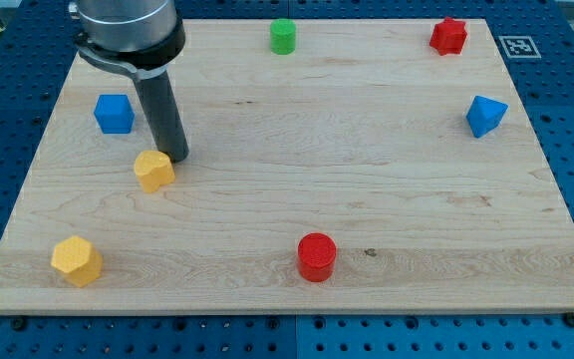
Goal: Move the blue triangle to the center
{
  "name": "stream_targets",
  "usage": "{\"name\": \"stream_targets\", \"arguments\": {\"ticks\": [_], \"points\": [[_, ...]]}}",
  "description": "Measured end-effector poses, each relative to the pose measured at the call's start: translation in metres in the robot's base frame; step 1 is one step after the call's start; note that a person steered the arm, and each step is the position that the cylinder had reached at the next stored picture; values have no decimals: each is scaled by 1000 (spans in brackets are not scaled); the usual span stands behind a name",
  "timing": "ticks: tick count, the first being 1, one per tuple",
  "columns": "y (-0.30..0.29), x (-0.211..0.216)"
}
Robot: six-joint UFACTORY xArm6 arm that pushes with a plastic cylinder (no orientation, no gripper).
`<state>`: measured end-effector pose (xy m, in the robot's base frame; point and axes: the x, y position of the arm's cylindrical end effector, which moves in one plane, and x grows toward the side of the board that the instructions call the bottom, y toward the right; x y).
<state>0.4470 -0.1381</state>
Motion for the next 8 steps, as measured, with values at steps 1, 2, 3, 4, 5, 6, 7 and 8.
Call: {"name": "stream_targets", "arguments": {"ticks": [1,2,3,4,5,6,7,8], "points": [[20,-4],[63,-7],[121,-4],[191,12],[258,29],[326,37],[393,37],[454,37]]}}
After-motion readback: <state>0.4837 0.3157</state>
